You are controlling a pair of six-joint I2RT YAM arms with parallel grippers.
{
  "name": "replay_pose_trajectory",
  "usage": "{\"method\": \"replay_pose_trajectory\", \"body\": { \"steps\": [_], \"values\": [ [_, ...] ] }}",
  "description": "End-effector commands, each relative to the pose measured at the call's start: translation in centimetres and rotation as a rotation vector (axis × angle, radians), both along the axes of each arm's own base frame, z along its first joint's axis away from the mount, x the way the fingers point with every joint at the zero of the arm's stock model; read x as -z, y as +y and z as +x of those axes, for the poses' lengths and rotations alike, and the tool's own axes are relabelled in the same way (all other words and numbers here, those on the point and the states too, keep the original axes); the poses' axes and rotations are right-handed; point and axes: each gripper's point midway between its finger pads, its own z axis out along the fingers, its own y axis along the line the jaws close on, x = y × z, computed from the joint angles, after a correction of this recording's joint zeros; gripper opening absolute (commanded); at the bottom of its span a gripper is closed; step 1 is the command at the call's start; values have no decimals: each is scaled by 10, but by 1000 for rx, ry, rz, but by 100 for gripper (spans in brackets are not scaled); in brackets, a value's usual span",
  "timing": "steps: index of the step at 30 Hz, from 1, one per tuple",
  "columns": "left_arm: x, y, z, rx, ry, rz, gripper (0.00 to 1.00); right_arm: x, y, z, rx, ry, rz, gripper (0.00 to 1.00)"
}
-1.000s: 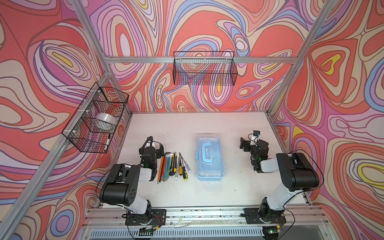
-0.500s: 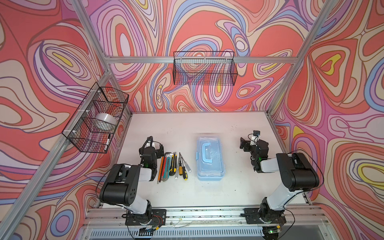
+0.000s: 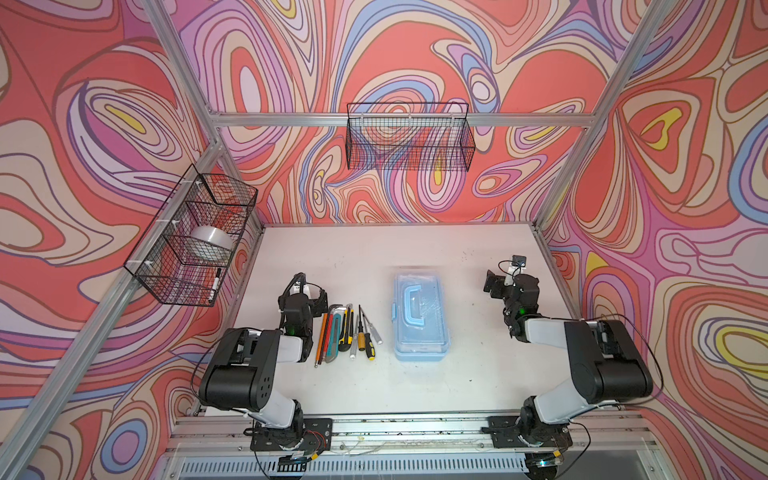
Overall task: Pack the tool kit
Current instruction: 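Reach both grippers toward the blue tool box lid edges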
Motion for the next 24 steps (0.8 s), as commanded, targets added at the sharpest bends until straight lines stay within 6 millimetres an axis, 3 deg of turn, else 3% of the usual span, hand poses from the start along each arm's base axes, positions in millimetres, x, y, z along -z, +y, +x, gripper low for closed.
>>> {"method": "replay_pose_trajectory", "body": {
  "steps": [1, 7, 10, 14, 15, 16, 21, 24],
  "values": [
    [-18, -7, -1, 27, -67, 21, 100, -22, -2, 1, 57, 47, 85, 98],
    [-61, 3, -5, -51, -27, 2, 100, -27, 23, -1, 14, 172, 184, 98],
    [-77, 3, -15, -94, -99, -143, 100, -40, 49, -5, -17, 169, 181, 98],
    [-75, -3, -28, -168, 0, -379, 100, -59, 82, -16, -110, 212, 284, 98],
    [-68, -14, -35, -132, 54, -410, 100, -60, 94, -20, -139, 251, 306, 98],
    [-84, -25, -32, -82, 49, -439, 100, -63, 101, -23, -154, 264, 308, 98],
    [-87, -97, -49, 197, 154, -670, 100, -92, 153, -54, -288, 334, 326, 98],
    [-85, -134, -53, 321, 242, -739, 100, -98, 177, -67, -367, 379, 410, 90]
  ]
}}
